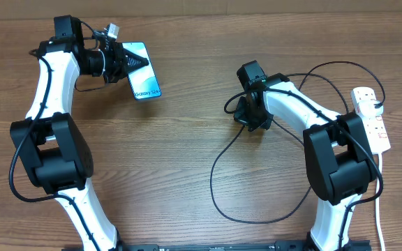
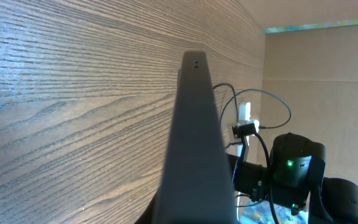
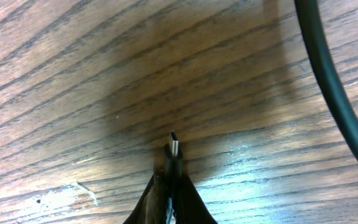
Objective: Plug charger to phone and switch on socket
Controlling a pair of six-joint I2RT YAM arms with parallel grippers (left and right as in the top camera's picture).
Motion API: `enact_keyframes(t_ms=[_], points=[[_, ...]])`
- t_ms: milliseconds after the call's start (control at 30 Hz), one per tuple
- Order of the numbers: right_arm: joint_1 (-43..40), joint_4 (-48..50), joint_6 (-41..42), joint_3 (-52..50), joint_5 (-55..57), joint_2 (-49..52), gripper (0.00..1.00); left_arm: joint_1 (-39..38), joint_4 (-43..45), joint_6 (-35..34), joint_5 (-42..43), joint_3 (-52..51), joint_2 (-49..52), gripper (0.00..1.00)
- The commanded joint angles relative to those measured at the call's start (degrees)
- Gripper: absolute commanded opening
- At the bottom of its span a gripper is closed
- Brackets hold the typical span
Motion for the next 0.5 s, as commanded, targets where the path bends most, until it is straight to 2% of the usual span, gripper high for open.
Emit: enact_keyframes(t_ms=[0,167,233,467], points=[[0.48,0.07,-5.97,-1.14,-0.33,1.70,0.04,-0.55,-0.20,1.38,1.29,0.28,-1.81,0.04],[-1.42,-10.95,-10.54,7.96,-6.27,1.09,0.04,-0.55,-0.90,2.62,1.44,0.28,-1.81,0.04],[-2.27,-12.39,-14.25,11.28,-11.34,0.50,0.04,-0.55,-0.66,2.64,2.82,0.28,-1.81,0.04],[-3.08,-8.46,-39.95,13.31,-49.13,-0.74,0.04,-0.31,3.02,5.38,19.30,0.28,-1.81,0.04]])
